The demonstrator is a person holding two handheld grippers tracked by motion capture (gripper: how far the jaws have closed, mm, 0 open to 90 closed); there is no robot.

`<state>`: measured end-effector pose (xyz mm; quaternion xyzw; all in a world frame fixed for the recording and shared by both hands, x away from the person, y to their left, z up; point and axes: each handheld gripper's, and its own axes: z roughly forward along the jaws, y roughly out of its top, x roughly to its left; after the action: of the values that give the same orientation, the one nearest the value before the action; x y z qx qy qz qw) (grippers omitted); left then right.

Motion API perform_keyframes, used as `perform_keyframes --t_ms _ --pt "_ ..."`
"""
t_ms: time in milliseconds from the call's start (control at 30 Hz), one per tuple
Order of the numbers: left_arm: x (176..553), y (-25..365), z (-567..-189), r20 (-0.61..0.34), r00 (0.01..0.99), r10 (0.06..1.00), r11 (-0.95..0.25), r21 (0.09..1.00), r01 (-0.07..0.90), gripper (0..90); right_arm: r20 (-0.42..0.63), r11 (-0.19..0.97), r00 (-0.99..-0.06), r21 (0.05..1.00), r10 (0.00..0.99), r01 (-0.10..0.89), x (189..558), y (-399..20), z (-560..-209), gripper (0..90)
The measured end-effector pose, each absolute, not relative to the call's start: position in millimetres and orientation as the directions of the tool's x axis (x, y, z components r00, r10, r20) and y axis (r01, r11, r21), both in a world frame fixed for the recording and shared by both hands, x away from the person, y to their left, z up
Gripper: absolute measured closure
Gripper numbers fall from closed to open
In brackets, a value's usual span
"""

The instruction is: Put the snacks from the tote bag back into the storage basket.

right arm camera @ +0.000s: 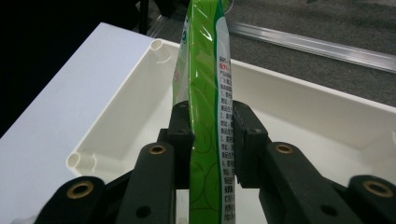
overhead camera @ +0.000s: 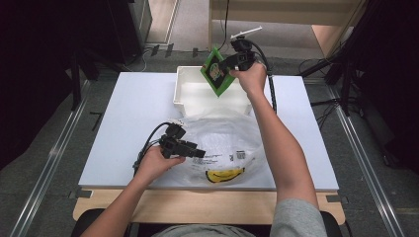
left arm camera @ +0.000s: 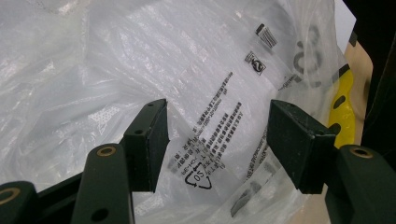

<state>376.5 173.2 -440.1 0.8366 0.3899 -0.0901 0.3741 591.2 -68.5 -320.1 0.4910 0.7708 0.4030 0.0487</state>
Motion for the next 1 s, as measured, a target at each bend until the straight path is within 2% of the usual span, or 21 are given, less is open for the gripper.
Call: perform_keyframes --t_ms 133,400,533,633,1000 --pt "376 173 -440 -0.441 0.685 0.58 -0.418 0.56 0.715 40.0 0.289 0.197 -0.498 0.673 0.818 0.713 599 -64 -324 74.1" --pt "376 173 -441 -0.438 0.685 0.582 -0.423 0.556 0.715 40.0 0.293 0.179 -0.465 0.655 0.835 0.734 615 -61 -331 74.1" --pt "376 174 -440 -0.439 0.686 0.58 -0.423 0.557 0.714 40.0 0.283 0.158 -0.454 0.678 0.845 0.718 620 -60 -331 74.1" --pt "377 177 -439 -0.445 0.68 0.583 -0.41 0.561 0.719 39.9 0.277 0.161 -0.434 0.655 0.857 0.738 625 -60 -334 74.0" --pt "377 176 -441 -0.444 0.679 0.584 -0.418 0.552 0.721 39.9 0.258 0.154 -0.414 0.66 0.873 0.735 631 -52 -341 74.0"
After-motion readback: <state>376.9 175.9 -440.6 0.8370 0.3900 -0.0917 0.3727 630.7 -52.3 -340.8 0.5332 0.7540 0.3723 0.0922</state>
